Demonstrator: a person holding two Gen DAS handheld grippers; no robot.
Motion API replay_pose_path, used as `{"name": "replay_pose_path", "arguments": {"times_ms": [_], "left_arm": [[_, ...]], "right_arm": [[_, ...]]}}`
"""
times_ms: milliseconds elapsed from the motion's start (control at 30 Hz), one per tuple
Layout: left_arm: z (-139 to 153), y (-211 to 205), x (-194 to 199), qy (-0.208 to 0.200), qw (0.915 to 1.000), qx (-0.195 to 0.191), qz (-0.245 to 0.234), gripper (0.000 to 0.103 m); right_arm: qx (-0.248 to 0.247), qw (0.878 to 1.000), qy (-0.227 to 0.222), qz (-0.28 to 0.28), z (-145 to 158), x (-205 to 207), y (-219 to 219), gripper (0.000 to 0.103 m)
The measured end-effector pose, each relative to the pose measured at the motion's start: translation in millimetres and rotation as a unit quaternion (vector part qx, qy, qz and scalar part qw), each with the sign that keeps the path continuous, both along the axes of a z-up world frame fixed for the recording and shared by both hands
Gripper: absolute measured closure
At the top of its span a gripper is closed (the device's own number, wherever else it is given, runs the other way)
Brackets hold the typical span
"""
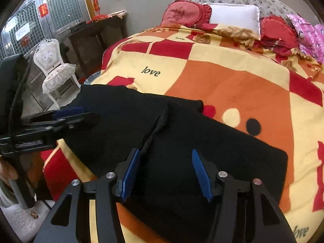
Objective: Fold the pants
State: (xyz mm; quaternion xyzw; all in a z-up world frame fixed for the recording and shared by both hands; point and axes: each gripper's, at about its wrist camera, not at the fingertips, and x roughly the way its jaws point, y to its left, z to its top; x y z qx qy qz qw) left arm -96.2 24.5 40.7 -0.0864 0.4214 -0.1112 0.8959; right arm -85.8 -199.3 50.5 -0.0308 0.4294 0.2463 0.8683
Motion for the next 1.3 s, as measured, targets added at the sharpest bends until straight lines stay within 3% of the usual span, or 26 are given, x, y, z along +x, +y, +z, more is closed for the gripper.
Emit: {"name": "replay_pose_path", "arguments": {"times_ms": [133, 167, 233, 367, 667, 800, 900, 967, 1033, 1067, 1133, 1167, 1200, 1300], "left_arm": [[7, 25, -17, -0.006, 0.9999, -0.008, 0.008, 0.033], [10, 37, -25, -0.012, 0.9997, -0.005, 0.021, 0.027], [11, 57, -37, -0.021, 0.9987, -0.009, 0.046, 0.026], [3, 97, -52, -0.008, 0.9935, -0.043, 0.105, 0.026], [-27, 107, -40, 0.022, 0.9889, -0.061, 0.134, 0.026], [-32, 113, -33, 0.023, 0.9860, -0.083, 0.143, 0.020], [-34, 114, -29, 0.013, 0.9855, -0.092, 0.142, 0.016], [-35, 113, -26, 0.006, 0.9860, -0.093, 0.138, 0.014], [-35, 114, -25, -0.003, 0.9857, -0.097, 0.138, 0.014], [-35, 114, -25, -0.009, 0.9855, -0.101, 0.136, 0.014], [-35, 113, -23, -0.021, 0.9852, -0.107, 0.133, 0.029], [-34, 113, -22, -0.026, 0.9854, -0.104, 0.132, 0.057], [-30, 113, -20, -0.027, 0.9862, -0.108, 0.122, 0.074], [-10, 107, -23, -0.047, 0.9868, -0.127, 0.089, 0.081]], "right_arm": [[-0.008, 1.000, -0.019, 0.002, 20, -4, 5, 0.047], [0.004, 1.000, -0.027, 0.010, 27, -5, 7, 0.043], [0.028, 0.998, -0.037, 0.031, 39, -4, 15, 0.030], [0.037, 0.995, -0.039, 0.080, 47, 12, 53, 0.027], [0.008, 0.982, -0.014, 0.189, 30, 63, 168, 0.023], [-0.015, 0.978, -0.004, 0.207, 15, 83, 203, 0.017], [-0.017, 0.975, 0.034, 0.219, -7, 102, 224, 0.017], [-0.009, 0.974, 0.061, 0.219, -21, 110, 229, 0.020], [0.030, 0.974, 0.057, 0.215, -23, 112, 227, 0.068], [0.049, 0.973, 0.068, 0.213, -24, 114, 226, 0.070], [0.050, 0.975, 0.055, 0.210, -21, 109, 224, 0.080], [0.052, 0.975, 0.051, 0.209, -19, 107, 222, 0.082], [0.056, 0.975, 0.050, 0.207, -15, 104, 218, 0.084], [0.091, 0.977, 0.021, 0.192, 13, 94, 190, 0.085]]}}
